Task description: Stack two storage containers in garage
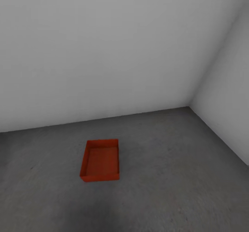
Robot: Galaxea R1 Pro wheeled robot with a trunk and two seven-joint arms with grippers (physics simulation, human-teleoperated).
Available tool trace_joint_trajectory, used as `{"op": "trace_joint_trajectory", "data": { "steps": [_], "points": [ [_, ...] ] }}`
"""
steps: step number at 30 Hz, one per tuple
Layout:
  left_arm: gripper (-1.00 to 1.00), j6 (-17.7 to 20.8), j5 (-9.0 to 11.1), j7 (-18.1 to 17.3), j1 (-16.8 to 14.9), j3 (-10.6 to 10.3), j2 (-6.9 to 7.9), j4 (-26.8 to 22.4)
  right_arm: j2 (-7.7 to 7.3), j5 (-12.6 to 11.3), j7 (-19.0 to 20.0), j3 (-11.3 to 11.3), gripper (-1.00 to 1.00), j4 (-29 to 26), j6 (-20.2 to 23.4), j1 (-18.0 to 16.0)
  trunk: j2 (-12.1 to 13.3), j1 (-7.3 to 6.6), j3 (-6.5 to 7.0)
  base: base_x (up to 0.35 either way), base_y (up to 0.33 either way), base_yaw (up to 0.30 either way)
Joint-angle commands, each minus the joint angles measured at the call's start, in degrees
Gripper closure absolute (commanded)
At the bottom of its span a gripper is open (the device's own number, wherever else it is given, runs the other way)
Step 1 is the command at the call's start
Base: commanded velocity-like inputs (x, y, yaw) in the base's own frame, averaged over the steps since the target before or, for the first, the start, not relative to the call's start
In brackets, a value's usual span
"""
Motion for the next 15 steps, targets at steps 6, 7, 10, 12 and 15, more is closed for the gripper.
{"op": "trace_joint_trajectory", "data": {
  "steps": [6, 7, 10, 12, 15],
  "points": [
    [-1.0, 0.0, 0.3, 0.1, 0.1, -0.5, -0.12, 0.0, 0.07, -0.2, 1.5, 0.4, -1.0, 0.2, 0.1, 0.3, 0.0, 0.0, 0.25, 0.0, 0.0, -0.187],
    [-1.0, -0.1, 0.3, 0.1, 0.2, -0.5, -0.14, 0.0, 0.11, -0.2, 1.6, 0.4, -1.0, 0.2, 0.0, 0.5, 0.0, 0.0, 0.32, 0.0, 0.0, -0.067],
    [-1.0, -0.1, 0.3, 0.1, 0.2, -0.5, -0.13, 0.0, 0.15, -0.2, 1.7, 0.4, -1.0, 0.2, -0.1, 0.9, 0.0, 0.0, 0.58, 0.0, 0.0, -0.033],
    [-1.0, 0.0, 0.3, 0.2, 0.2, -0.5, -0.1, -0.1, 0.11, -0.3, 1.7, 0.4, -1.0, 0.2, -0.2, 1.0, 0.0, 0.0, 0.72, 0.0, 0.0, -0.008],
    [-1.0, 0.0, 0.2, 0.2, 0.2, -0.5, 0.03, -0.1, 0.1, -0.2, 1.7, 0.5, -1.0, 0.1, -0.1, 1.0, 0.0, 0.0, 0.79, 0.0, 0.0, -0.002]
  ]
}}
